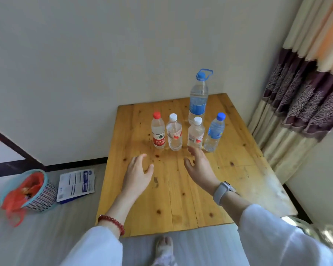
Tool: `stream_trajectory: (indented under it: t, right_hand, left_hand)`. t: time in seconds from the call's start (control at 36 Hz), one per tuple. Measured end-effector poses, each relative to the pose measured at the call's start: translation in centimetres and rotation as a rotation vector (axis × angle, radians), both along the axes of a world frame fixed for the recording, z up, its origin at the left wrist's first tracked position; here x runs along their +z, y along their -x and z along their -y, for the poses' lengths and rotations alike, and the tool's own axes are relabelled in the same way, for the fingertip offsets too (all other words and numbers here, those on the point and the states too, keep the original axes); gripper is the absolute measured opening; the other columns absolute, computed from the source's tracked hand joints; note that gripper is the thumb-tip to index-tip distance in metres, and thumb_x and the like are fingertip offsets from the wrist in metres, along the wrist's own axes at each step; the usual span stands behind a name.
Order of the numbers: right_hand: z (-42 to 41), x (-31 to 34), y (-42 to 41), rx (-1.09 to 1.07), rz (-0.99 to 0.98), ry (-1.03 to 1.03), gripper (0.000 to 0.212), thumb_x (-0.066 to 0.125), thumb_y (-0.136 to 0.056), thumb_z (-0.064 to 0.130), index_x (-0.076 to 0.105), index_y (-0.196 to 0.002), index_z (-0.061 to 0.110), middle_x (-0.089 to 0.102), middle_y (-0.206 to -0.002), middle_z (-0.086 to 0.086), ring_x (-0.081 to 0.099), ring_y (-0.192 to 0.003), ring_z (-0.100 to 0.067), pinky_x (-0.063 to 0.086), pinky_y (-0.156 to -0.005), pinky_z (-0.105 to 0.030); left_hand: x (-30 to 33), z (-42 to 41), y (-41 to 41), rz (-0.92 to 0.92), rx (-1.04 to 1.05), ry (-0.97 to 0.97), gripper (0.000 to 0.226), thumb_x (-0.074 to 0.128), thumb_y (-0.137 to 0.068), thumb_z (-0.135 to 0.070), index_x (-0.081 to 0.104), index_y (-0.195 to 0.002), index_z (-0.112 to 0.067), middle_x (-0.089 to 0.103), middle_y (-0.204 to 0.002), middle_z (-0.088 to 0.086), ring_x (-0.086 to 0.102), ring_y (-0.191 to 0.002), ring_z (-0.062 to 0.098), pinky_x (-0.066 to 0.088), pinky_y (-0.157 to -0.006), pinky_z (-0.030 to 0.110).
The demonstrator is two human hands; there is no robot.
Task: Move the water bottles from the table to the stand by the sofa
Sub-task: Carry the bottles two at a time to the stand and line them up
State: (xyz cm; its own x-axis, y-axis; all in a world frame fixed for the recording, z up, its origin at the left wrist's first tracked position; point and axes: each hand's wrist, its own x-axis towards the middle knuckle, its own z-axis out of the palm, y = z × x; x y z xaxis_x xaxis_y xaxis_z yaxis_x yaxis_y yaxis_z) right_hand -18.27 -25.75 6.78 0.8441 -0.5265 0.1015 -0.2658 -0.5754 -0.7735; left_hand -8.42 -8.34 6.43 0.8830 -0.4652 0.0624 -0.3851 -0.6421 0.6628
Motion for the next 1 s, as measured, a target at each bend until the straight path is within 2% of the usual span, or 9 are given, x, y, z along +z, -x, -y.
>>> stream_trajectory:
  t: [0.25, 0.33, 0.39, 0.5, 0.64, 0.72, 0.86, 0.92, 1.0]
  right_hand:
    - [3.7, -4.7, -13.5, -0.148, -0.085, -0.068, 0.071, 0.054, -0.090, 0.017, 0.011, -0.144, 0.002, 0.024, -0.149, -0.018, 0.022, -0.139, -0.028, 0.006, -0.102, -0.009]
    - [4.4, -6.0, -17.0, -0.179, -0.138, -0.113, 0.078, 0.054, -0.090, 0.019, 0.001, -0.145, 0.003, 0.013, -0.152, -0.019, 0.014, -0.142, -0.030, 0.015, -0.114, -0.031]
    - [5.0, -6.8, -18.9, -0.217, -0.151, -0.117, 0.081, 0.056, -0.090, 0.023, 0.000, -0.145, 0.004, 0.010, -0.153, -0.019, 0.012, -0.143, -0.030, 0.016, -0.114, -0.036]
    - [5.6, -8.2, -20.9, -0.289, -0.143, -0.134, 0.077, 0.060, -0.087, 0.020, 0.009, -0.144, 0.009, 0.016, -0.151, -0.019, 0.020, -0.139, -0.031, 0.026, -0.107, -0.033]
    - [5.7, -9.4, -20.8, -0.314, -0.080, -0.145, 0.076, 0.065, -0.084, 0.020, 0.016, -0.141, 0.012, 0.035, -0.138, -0.016, 0.035, -0.125, -0.025, 0.028, -0.093, -0.022]
    - [5.8, -9.4, -20.3, -0.306, -0.072, -0.132, 0.074, 0.064, -0.084, 0.026, 0.017, -0.140, 0.015, 0.037, -0.136, -0.012, 0.037, -0.119, -0.018, 0.029, -0.093, -0.021]
    - [5.1, -8.9, -18.3, -0.252, -0.078, -0.166, 0.072, 0.064, -0.084, 0.034, 0.020, -0.139, 0.018, 0.039, -0.135, -0.007, 0.040, -0.116, -0.012, 0.033, -0.096, -0.022]
    - [4.4, -8.8, -16.8, -0.250, -0.093, -0.209, 0.077, 0.065, -0.082, 0.037, 0.017, -0.141, 0.021, 0.033, -0.141, -0.006, 0.038, -0.125, -0.016, 0.029, -0.099, -0.020]
    - [3.2, -8.4, -13.6, -0.272, -0.101, -0.282, 0.082, 0.067, -0.079, 0.042, 0.016, -0.142, 0.026, 0.033, -0.142, -0.001, 0.036, -0.128, -0.014, 0.028, -0.101, -0.021]
  left_hand:
    - [-5.2, 7.3, -13.8, -0.154, -0.089, 0.025, 0.069, 0.057, -0.088, -0.032, 0.019, -0.145, -0.019, 0.025, -0.151, 0.006, 0.027, -0.137, 0.022, 0.030, -0.107, 0.036]
    - [-6.9, 9.6, -17.3, -0.179, -0.119, 0.056, 0.080, 0.065, -0.084, -0.029, 0.015, -0.145, -0.015, 0.022, -0.151, 0.008, 0.021, -0.140, 0.021, 0.024, -0.110, 0.032]
    - [-7.9, 11.0, -19.1, -0.181, -0.158, 0.083, 0.086, 0.071, -0.079, -0.026, 0.016, -0.144, -0.013, 0.025, -0.149, 0.009, 0.023, -0.138, 0.020, 0.024, -0.109, 0.029]
    - [-9.8, 13.2, -21.3, -0.187, -0.191, 0.137, 0.091, 0.077, -0.072, -0.021, 0.020, -0.142, -0.011, 0.034, -0.143, 0.010, 0.033, -0.132, 0.023, 0.030, -0.106, 0.031]
    - [-11.0, 13.8, -23.1, -0.230, -0.250, 0.231, 0.081, 0.079, -0.070, -0.023, 0.025, -0.128, -0.043, 0.045, -0.127, -0.004, 0.045, -0.118, 0.015, 0.041, -0.095, 0.031]
    - [-11.2, 13.6, -24.0, -0.227, -0.290, 0.253, 0.077, 0.079, -0.069, -0.023, 0.030, -0.126, -0.040, 0.049, -0.122, -0.006, 0.049, -0.113, 0.013, 0.044, -0.091, 0.027]
    - [-10.7, 12.8, -23.7, -0.221, -0.307, 0.251, 0.079, 0.081, -0.066, -0.026, 0.029, -0.111, -0.065, 0.052, -0.117, -0.012, 0.051, -0.108, 0.006, 0.042, -0.084, 0.019]
    - [-10.5, 11.9, -22.9, -0.236, -0.312, 0.234, 0.076, 0.081, -0.065, -0.029, 0.032, -0.113, -0.061, 0.052, -0.118, -0.013, 0.051, -0.110, 0.007, 0.042, -0.085, 0.019]
    - [-10.3, 10.4, -21.1, -0.268, -0.338, 0.188, 0.073, 0.080, -0.064, -0.036, 0.040, -0.125, -0.035, 0.053, -0.123, -0.004, 0.052, -0.114, 0.014, 0.048, -0.089, 0.030]
